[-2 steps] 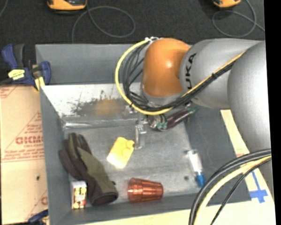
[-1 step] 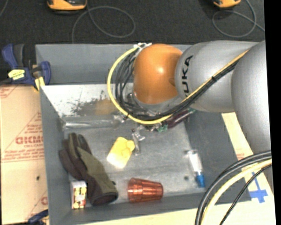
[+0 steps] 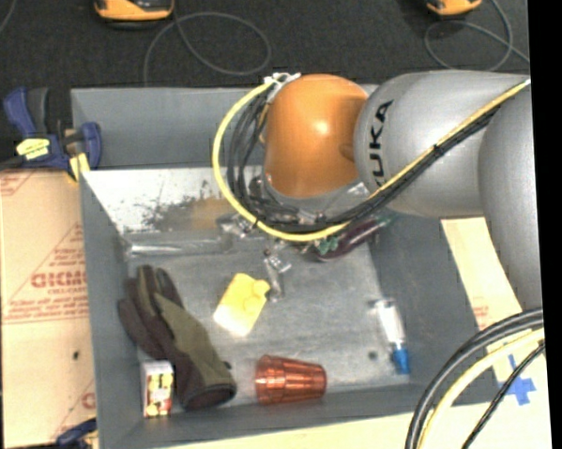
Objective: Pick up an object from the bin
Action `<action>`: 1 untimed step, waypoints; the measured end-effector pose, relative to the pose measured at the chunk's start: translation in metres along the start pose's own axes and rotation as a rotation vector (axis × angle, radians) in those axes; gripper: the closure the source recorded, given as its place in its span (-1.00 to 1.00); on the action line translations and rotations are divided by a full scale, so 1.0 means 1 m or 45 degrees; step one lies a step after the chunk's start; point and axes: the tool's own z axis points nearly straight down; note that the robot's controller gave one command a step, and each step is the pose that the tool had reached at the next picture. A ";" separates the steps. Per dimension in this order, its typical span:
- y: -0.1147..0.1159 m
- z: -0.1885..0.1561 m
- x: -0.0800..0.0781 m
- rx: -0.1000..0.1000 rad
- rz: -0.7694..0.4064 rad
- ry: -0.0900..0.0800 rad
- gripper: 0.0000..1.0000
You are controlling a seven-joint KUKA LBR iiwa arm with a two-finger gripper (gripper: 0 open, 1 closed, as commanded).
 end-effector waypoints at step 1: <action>-0.006 0.061 -0.002 0.003 -0.194 -0.001 -1.00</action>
Offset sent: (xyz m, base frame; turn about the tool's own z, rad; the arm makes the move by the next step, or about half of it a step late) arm -0.0059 0.0015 -0.0905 -0.2877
